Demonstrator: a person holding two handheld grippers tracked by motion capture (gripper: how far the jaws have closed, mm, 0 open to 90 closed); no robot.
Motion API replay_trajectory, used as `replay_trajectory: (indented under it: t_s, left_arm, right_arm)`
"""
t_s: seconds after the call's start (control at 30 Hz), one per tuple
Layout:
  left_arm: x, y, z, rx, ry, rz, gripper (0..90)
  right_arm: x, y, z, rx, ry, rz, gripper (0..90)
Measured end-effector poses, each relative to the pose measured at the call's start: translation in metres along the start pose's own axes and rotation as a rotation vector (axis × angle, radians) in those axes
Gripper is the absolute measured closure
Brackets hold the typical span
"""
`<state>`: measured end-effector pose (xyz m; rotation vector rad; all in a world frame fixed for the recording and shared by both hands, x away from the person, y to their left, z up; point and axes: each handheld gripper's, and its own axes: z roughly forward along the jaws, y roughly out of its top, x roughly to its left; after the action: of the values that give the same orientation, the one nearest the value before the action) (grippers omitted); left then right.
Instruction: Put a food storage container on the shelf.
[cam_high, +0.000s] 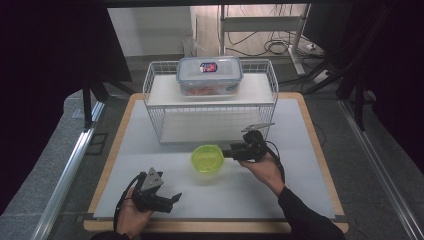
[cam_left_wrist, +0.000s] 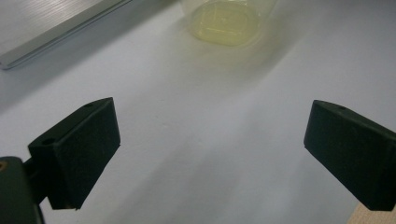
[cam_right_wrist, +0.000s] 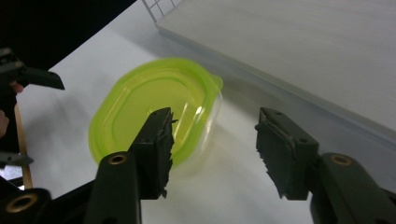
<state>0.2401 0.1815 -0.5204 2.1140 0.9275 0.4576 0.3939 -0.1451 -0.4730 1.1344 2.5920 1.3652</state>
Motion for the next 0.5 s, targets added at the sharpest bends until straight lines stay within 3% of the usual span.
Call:
replay_trajectory:
  t_s: [0.23, 0.5]
  left_arm:
    - [0.000, 0.000, 0.000, 0.002, -0.005, 0.004, 3.5]
    - [-0.001, 0.000, 0.001, 0.011, -0.010, 0.020, 3.8]
  right_arm:
    - [-0.002, 0.006, 0.024, 0.031, 0.024, 0.064, 57.8]
    - [-0.009, 0.004, 0.035, 0.043, 0.070, 0.153, 73.5]
